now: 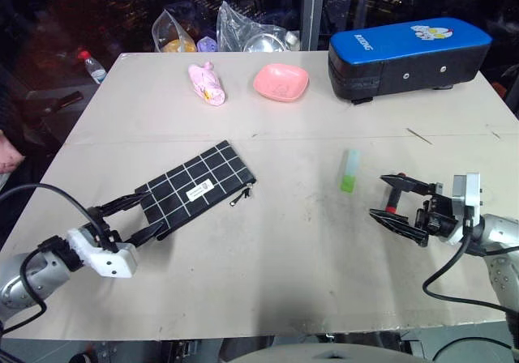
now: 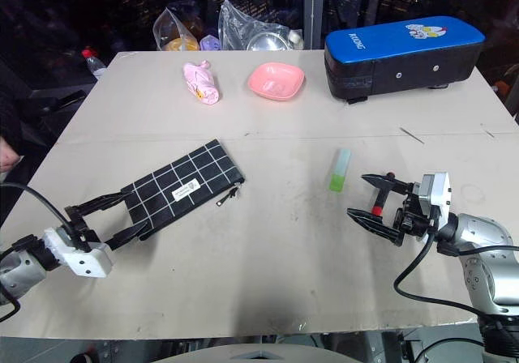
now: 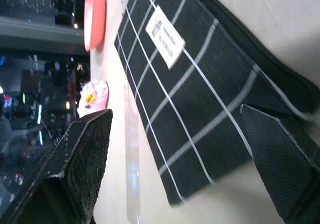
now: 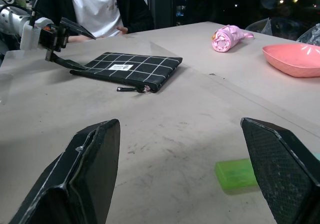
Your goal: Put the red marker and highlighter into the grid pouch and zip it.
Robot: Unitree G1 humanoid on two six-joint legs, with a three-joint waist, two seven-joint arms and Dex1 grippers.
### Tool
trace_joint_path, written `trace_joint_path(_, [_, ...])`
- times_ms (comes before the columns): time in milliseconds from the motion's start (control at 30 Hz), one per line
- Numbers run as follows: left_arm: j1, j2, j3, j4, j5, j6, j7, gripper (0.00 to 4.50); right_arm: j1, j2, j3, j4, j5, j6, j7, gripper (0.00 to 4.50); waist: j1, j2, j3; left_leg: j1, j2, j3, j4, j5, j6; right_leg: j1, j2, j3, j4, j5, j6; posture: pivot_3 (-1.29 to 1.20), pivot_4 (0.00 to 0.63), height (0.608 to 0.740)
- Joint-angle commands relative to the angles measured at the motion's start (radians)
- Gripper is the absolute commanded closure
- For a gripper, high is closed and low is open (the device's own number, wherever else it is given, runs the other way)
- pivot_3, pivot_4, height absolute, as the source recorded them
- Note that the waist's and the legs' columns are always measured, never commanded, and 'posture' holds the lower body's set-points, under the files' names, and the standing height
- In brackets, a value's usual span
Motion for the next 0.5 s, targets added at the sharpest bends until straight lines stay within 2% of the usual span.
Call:
trace_joint_path(33, [-0.024,-0.007,-0.020,-0.005,-0.044,0.013,0.009,0.31,0.004,0.004,-0.014,-0.042,0.008,-0.022,-0.009,0.60,-0.001,0.000,0.000,0.000,0.000,0.000,0.000,0.000,0.000,0.000,0.000,0.000,0.000,0.000,0.000,0.00,0.150,0.734])
trace_joint_path(167, [-0.007,0.002,-0.027,-0.004,-0.057,0.001,0.016,0.31,0.014,0.004,-0.016,-0.050,0.010,-0.025,-0.016,0.60,-0.003,0.000,0.000,0.000,0.000,0.000,0.000,0.000,0.000,0.000,0.001,0.000,0.000,0.000,0.000,0.00,0.150,0.734])
trace_joint_path(500, [0.226,0.097,0.055,0.018,-0.051,-0.075,0.075,0.31,0.018,0.014,-0.008,-0.039,0.008,-0.040,-0.021,0.60,-0.002,0.000,-0.001,0.001,0.001,0.000,0.000,0.000,0.000,0.000,0.001,0.000,0.000,0.000,0.000,0.00,0.150,0.734])
